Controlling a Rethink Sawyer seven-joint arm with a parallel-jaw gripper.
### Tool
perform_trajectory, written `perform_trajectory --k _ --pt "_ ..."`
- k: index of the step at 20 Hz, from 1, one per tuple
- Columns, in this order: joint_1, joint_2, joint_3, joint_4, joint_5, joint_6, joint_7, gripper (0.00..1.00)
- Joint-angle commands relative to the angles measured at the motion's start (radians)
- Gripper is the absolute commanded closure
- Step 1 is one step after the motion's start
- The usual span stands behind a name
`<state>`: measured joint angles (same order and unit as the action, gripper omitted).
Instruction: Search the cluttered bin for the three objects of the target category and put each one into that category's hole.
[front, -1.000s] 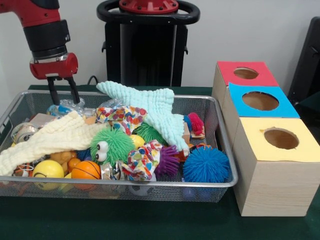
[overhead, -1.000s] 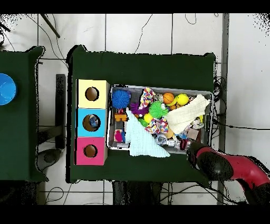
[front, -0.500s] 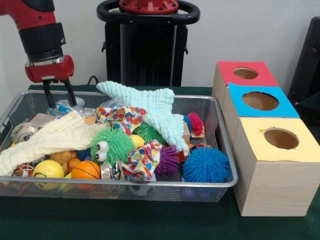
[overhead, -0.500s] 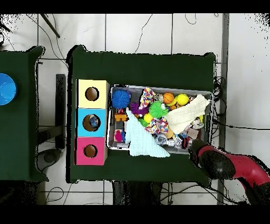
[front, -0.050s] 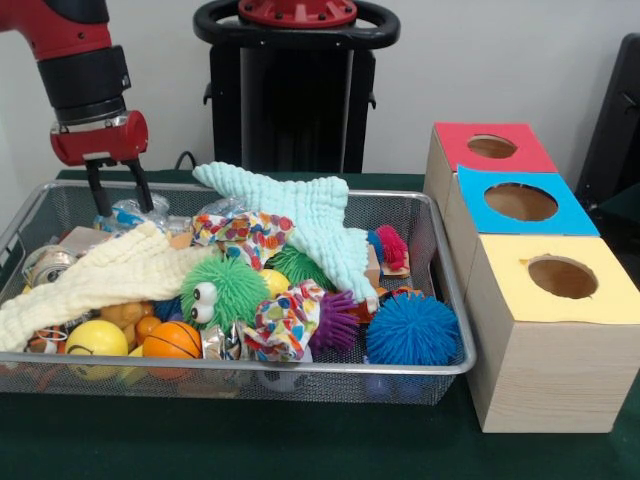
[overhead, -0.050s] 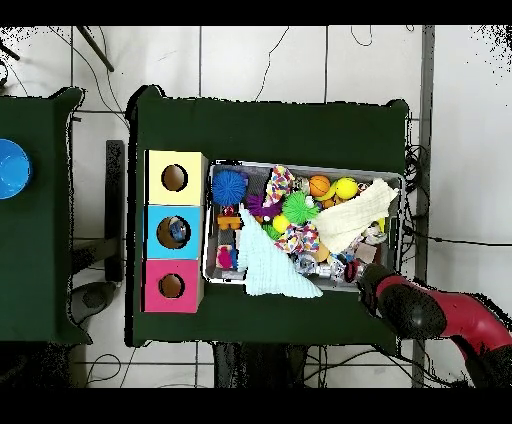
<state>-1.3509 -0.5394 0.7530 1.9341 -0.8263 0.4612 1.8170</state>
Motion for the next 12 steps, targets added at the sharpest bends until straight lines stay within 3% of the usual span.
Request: perform_trajectory --k 1,12 --pt "-0.001 0.016 0.040 -0.114 -0.066 0.103 -0.319 0.00" --pt "-0.026 0.032 0.050 -0.122 -0.085 0.087 -0.354 0.00"
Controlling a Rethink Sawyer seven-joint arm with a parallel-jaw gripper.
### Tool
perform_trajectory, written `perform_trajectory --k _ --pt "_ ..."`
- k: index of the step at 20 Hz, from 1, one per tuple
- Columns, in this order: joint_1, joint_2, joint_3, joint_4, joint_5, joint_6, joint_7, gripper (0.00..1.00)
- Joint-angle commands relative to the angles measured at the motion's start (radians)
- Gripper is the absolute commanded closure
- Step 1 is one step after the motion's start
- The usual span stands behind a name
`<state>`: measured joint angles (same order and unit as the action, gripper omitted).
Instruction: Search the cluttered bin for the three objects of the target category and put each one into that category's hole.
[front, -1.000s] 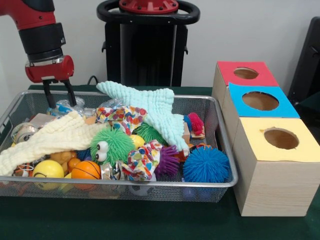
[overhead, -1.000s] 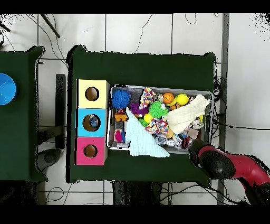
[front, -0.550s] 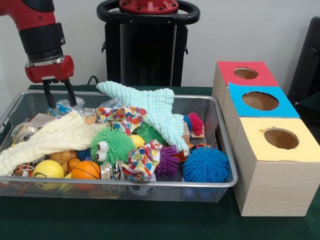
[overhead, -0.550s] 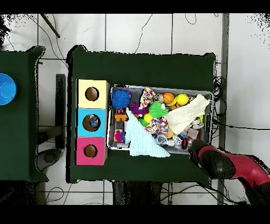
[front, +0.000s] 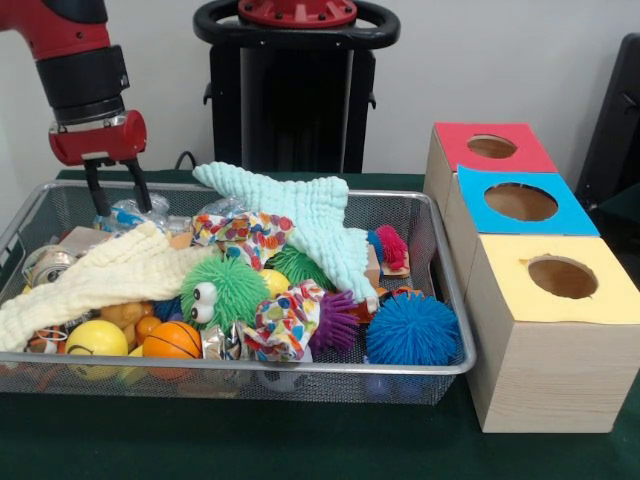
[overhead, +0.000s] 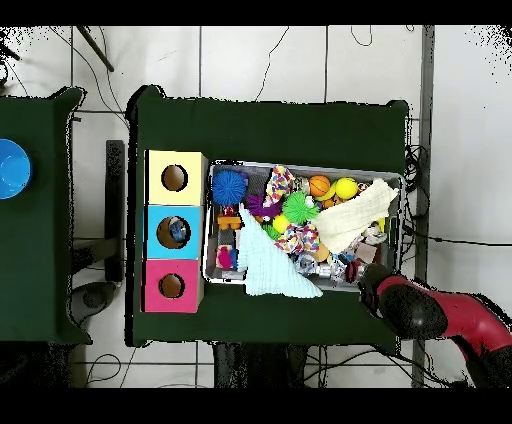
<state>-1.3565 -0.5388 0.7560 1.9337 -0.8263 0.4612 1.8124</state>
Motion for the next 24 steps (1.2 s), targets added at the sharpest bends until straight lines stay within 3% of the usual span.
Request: perform_trajectory --k 1,24 --pt "-0.021 0.031 0.047 -0.120 -0.086 0.086 -0.349 0.00" --pt "-0.040 0.037 0.046 -0.095 -0.165 0.024 -0.289 0.00"
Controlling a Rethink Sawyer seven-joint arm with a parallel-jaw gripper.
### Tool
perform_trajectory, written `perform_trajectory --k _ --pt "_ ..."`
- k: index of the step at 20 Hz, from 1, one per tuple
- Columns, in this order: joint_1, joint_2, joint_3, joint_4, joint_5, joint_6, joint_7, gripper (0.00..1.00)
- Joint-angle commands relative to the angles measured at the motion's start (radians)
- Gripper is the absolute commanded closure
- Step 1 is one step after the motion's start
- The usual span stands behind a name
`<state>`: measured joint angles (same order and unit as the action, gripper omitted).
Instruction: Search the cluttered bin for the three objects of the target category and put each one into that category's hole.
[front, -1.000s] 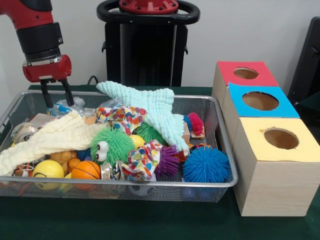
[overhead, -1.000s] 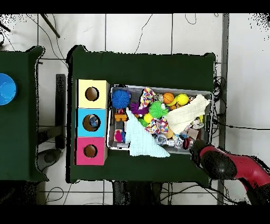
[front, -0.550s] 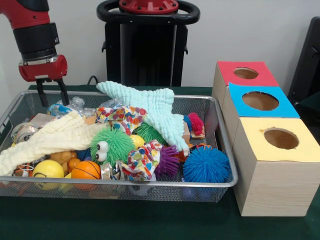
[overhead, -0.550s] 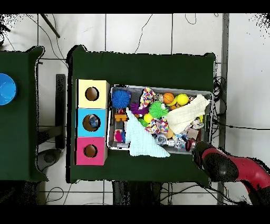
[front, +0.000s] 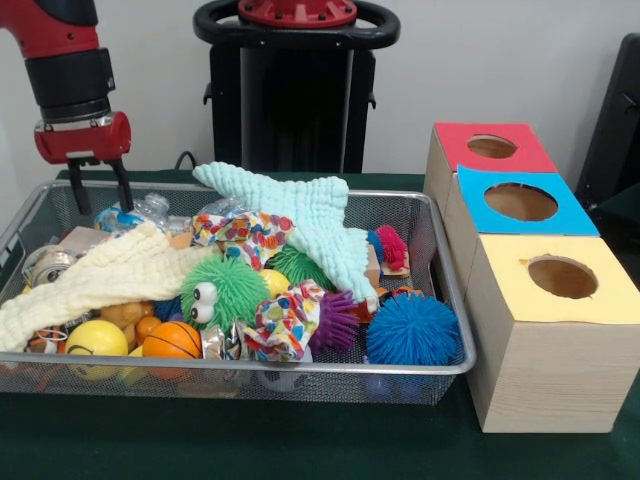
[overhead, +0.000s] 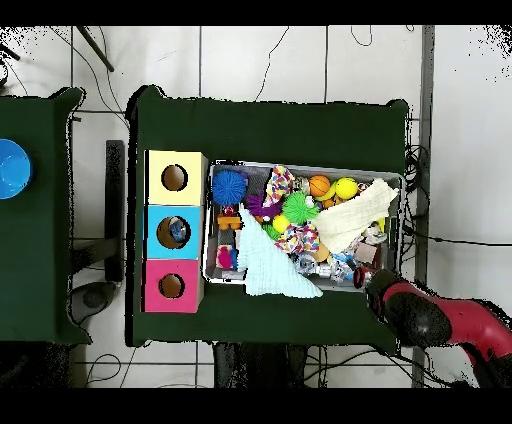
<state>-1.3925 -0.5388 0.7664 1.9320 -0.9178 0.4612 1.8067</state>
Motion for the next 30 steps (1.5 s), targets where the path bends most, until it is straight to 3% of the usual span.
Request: perform_trajectory --k 1,14,30 --pt "-0.005 0.032 0.038 -0.089 -0.074 0.024 -0.280 0.00" --pt "0.013 0.036 0.026 -0.068 -0.122 -0.021 -0.213 0.00" --pt "0.019 0.057 0.030 -0.062 -0.112 -0.024 -0.190 0.00"
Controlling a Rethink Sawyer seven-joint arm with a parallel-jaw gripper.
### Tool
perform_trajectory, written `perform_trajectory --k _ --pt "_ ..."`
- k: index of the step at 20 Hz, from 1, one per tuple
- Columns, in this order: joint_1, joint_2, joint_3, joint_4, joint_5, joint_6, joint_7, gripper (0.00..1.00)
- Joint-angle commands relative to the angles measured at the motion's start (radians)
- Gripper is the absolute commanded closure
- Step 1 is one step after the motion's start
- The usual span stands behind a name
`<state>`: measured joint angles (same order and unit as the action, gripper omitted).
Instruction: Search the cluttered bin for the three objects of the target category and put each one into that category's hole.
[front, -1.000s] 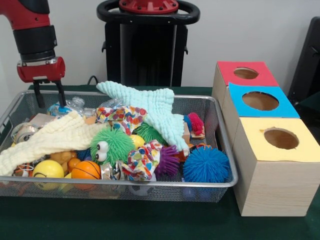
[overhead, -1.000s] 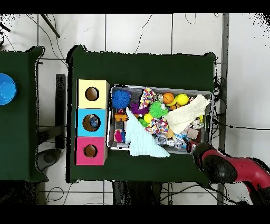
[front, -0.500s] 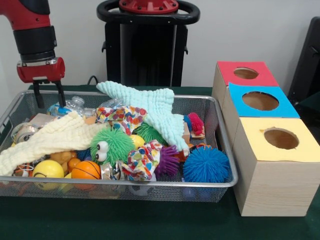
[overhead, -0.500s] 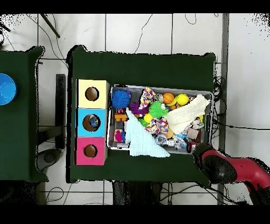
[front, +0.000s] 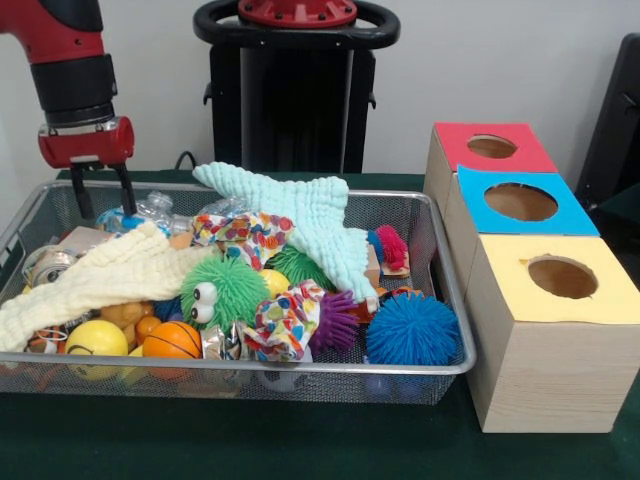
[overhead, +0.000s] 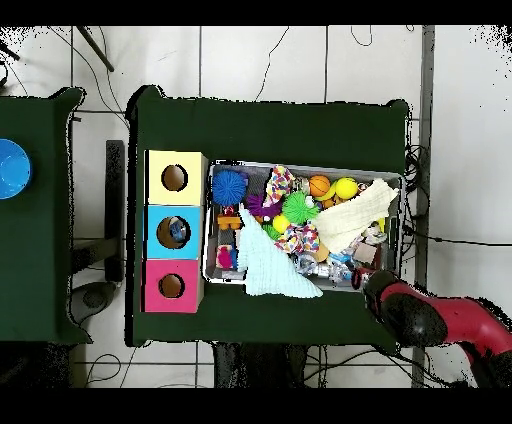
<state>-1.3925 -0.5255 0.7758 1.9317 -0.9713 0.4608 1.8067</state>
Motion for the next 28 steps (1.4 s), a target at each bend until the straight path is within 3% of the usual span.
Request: perform_trajectory --k 1,17,18,21,28 --pt "0.019 0.044 0.022 -0.061 -0.056 -0.022 -0.190 0.00" --pt "0.052 0.056 0.030 -0.055 -0.013 -0.010 -0.149 0.00" --pt "0.039 0.068 0.040 -0.054 -0.009 -0.026 -0.151 1.00" --pt "0.011 0.096 0.071 -0.057 0.012 -0.028 -0.178 1.00" --pt "0.058 0.065 0.062 -0.058 0.012 -0.002 -0.146 1.00"
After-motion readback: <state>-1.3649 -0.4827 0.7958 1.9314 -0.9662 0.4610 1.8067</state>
